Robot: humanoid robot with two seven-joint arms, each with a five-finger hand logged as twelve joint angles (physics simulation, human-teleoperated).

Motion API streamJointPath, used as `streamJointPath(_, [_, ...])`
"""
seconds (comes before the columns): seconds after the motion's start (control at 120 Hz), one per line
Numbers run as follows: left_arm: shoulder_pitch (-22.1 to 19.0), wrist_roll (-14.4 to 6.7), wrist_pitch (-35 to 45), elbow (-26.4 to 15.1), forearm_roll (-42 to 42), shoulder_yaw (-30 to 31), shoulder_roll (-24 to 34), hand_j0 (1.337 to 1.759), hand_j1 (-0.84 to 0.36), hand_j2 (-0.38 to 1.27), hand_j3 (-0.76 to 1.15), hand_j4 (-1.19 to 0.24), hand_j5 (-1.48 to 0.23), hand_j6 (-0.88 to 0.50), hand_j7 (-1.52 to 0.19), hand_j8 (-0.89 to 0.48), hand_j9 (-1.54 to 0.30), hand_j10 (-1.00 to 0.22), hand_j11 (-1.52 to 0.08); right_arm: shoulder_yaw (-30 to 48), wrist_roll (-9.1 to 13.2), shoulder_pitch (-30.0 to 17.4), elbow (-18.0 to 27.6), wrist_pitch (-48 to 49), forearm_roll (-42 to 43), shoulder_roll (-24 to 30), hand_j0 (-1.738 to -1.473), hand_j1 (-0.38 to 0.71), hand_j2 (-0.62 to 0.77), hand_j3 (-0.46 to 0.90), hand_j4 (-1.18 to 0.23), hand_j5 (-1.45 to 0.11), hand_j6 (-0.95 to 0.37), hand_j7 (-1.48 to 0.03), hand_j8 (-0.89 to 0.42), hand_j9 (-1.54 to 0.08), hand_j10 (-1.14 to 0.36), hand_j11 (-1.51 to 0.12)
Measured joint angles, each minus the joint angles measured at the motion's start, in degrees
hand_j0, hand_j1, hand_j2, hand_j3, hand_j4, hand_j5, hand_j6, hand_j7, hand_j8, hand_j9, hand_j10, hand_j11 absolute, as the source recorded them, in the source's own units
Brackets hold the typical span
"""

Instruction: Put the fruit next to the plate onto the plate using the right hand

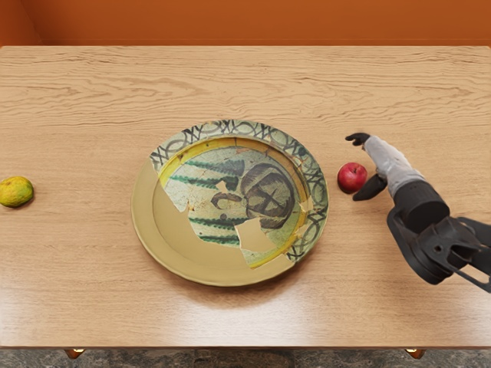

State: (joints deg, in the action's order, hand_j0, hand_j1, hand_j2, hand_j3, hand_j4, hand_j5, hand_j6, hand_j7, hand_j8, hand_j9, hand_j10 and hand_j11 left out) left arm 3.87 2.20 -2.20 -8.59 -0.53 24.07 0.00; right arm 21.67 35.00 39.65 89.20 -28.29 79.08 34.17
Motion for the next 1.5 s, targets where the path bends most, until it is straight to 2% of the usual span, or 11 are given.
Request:
streamJointPath(0.275, [0.0,0.0,0.0,0.0,0.0,0.0,0.0,1.658,0.06,0.05,0.0,-0.24,-0.32,-0.24,-0.32,-0.24,-0.32,-0.24,-0.32,0.0,0.0,-0.3,-1.2,-0.3,-0.6,-1.3,-1.658,0.1,-0.07,0.0,-0.38,-0.49,-0.38,-0.49,-0.38,-0.49,-0.38,-0.49])
streamJointPath(0.45, [0.0,0.0,0.0,0.0,0.0,0.0,0.0,1.658,0.06,0.05,0.0,-0.24,-0.32,-0.24,-0.32,-0.24,-0.32,-0.24,-0.32,0.0,0.0,-0.2,-2.1,-0.1,-0.8,-2.7,-1.658,0.16,-0.08,0.0,-0.42,-0.55,-0.43,-0.55,-0.43,-0.55,-0.42,-0.55])
streamJointPath(0.592, [0.0,0.0,0.0,0.0,0.0,0.0,0.0,1.658,0.06,0.05,0.0,-0.24,-0.32,-0.24,-0.32,-0.24,-0.32,-0.24,-0.32,0.0,0.0,-0.2,-2.5,-0.1,-0.7,-3.6,-1.658,0.17,-0.08,0.0,-0.45,-0.56,-0.45,-0.57,-0.39,-0.57,-0.44,-0.57])
streamJointPath(0.8, [0.0,0.0,0.0,0.0,0.0,0.0,0.0,1.658,0.06,0.05,0.0,-0.24,-0.32,-0.24,-0.32,-0.24,-0.32,-0.24,-0.32,0.0,0.0,-0.5,-2.6,-0.2,-0.4,-3.9,-1.658,0.22,-0.08,0.0,-0.53,-0.57,-0.5,-0.63,-0.35,-0.63,-0.39,-0.63])
streamJointPath(1.033, [0.0,0.0,0.0,0.0,0.0,0.0,0.0,1.658,0.06,0.05,0.0,-0.24,-0.32,-0.24,-0.32,-0.24,-0.32,-0.24,-0.32,0.2,0.1,0.0,-2.1,0.2,-2.6,-3.7,-1.656,0.28,0.09,0.0,-0.62,-0.69,-0.53,-0.74,-0.32,-0.74,-0.37,-0.75])
streamJointPath(1.183, [0.0,0.0,0.0,0.0,0.0,0.0,0.0,1.658,0.06,0.05,0.0,-0.24,-0.32,-0.24,-0.32,-0.24,-0.32,-0.24,-0.32,0.7,0.0,0.6,-0.4,0.4,-3.3,-2.2,-1.657,0.26,0.26,0.0,-0.63,-0.77,-0.6,-0.79,-0.42,-0.79,-0.45,-0.8])
streamJointPath(1.5, [0.0,0.0,0.0,0.0,0.0,0.0,0.0,1.658,0.06,0.05,0.0,-0.24,-0.32,-0.24,-0.32,-0.24,-0.32,-0.24,-0.32,1.9,0.0,3.1,4.2,0.5,-7.4,2.8,-1.657,0.27,0.34,0.0,-0.65,-0.86,-0.65,-0.85,-0.44,-0.86,-0.46,-0.85])
